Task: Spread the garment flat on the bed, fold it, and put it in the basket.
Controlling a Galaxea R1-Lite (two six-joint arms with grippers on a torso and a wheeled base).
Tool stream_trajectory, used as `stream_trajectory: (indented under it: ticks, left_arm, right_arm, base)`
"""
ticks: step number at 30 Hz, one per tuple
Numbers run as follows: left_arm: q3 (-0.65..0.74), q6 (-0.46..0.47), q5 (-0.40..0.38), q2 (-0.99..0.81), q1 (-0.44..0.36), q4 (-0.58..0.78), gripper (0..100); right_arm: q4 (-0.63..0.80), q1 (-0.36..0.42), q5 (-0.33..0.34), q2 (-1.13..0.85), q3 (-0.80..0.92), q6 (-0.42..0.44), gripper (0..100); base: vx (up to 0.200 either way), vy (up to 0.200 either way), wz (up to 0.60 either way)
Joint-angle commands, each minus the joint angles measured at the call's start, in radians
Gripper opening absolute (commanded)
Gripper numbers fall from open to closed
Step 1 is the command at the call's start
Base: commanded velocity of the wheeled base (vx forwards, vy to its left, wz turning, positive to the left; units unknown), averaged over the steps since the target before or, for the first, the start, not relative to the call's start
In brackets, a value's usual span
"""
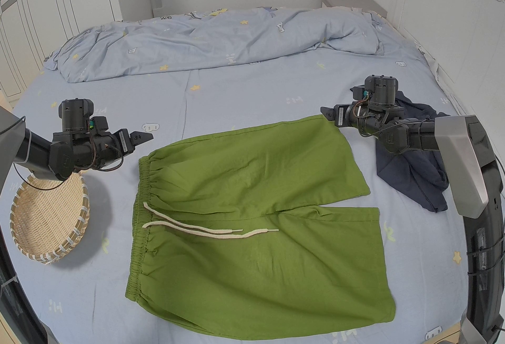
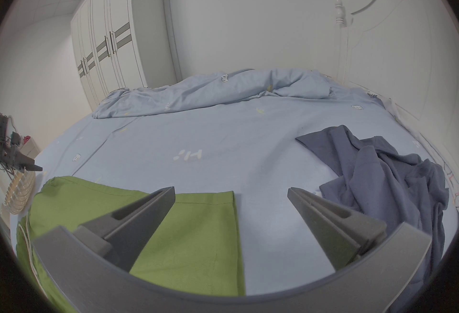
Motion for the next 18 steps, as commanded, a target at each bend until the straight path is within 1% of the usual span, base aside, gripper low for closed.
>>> stream_trajectory:
  ticks: [1, 2, 3, 4, 5, 6, 7, 9, 10, 11, 12, 13, 15, 18]
  left_arm:
    - [0.080, -0.017, -0.002, -0.124, -0.013, -0.001, 100]
    - [0.084, -0.020, -0.002, -0.130, -0.013, -0.001, 100]
    - [0.140, -0.045, -0.007, -0.204, -0.021, -0.001, 100]
    - [0.184, -0.071, -0.009, -0.254, -0.027, -0.001, 100]
    - [0.227, -0.100, -0.009, -0.293, -0.030, 0.001, 100]
    - [0.239, -0.108, -0.009, -0.302, -0.030, 0.001, 100]
    - [0.304, -0.142, -0.010, -0.355, -0.027, 0.001, 100]
    - [0.393, -0.165, -0.024, -0.401, -0.017, 0.001, 100]
    - [0.407, -0.168, -0.027, -0.408, -0.016, 0.001, 100]
    - [0.502, -0.172, -0.052, -0.443, 0.001, 0.001, 100]
    - [0.534, -0.172, -0.062, -0.455, 0.004, 0.001, 100]
    - [0.606, -0.177, -0.094, -0.487, 0.007, 0.001, 100]
    - [0.713, -0.185, -0.159, -0.543, 0.010, 0.001, 100]
    - [0.836, -0.183, -0.239, -0.619, 0.018, 0.001, 100]
  right_arm:
    - [0.021, -0.012, -0.027, -0.106, 0.065, 0.025, 100]
    - [0.024, -0.012, -0.031, -0.112, 0.070, 0.028, 100]
    - [0.054, -0.018, -0.051, -0.177, 0.136, 0.059, 100]
    - [0.099, -0.023, -0.057, -0.231, 0.191, 0.079, 100]
    - [0.148, -0.024, -0.055, -0.281, 0.243, 0.096, 100]
    - [0.162, -0.026, -0.055, -0.295, 0.260, 0.103, 100]
    - [0.232, -0.036, -0.049, -0.361, 0.343, 0.142, 100]
    - [0.275, -0.052, -0.044, -0.425, 0.446, 0.192, 100]
    - [0.275, -0.053, -0.044, -0.435, 0.463, 0.200, 100]
    - [0.274, -0.062, -0.041, -0.485, 0.569, 0.243, 100]
    - [0.272, -0.066, -0.037, -0.502, 0.605, 0.255, 100]
    - [0.264, -0.072, -0.020, -0.539, 0.681, 0.281, 100]
    - [0.237, -0.075, 0.014, -0.593, 0.786, 0.312, 100]
    - [0.175, -0.073, 0.045, -0.662, 0.928, 0.327, 100]
  base:
    - [0.000, 0.000, 0.00]
    - [0.000, 0.000, 0.00]
    - [0.000, 0.000, 0.00]
    - [0.000, 0.000, 0.00]
    - [0.000, 0.000, 0.00]
    - [0.000, 0.000, 0.00]
    - [0.000, 0.000, 0.00]
    - [0.000, 0.000, 0.00]
    - [0.000, 0.000, 0.00]
    - [0.000, 0.000, 0.00]
    - [0.000, 0.000, 0.00]
    - [0.000, 0.000, 0.00]
    - [0.000, 0.000, 0.00]
    - [0.000, 0.000, 0.00]
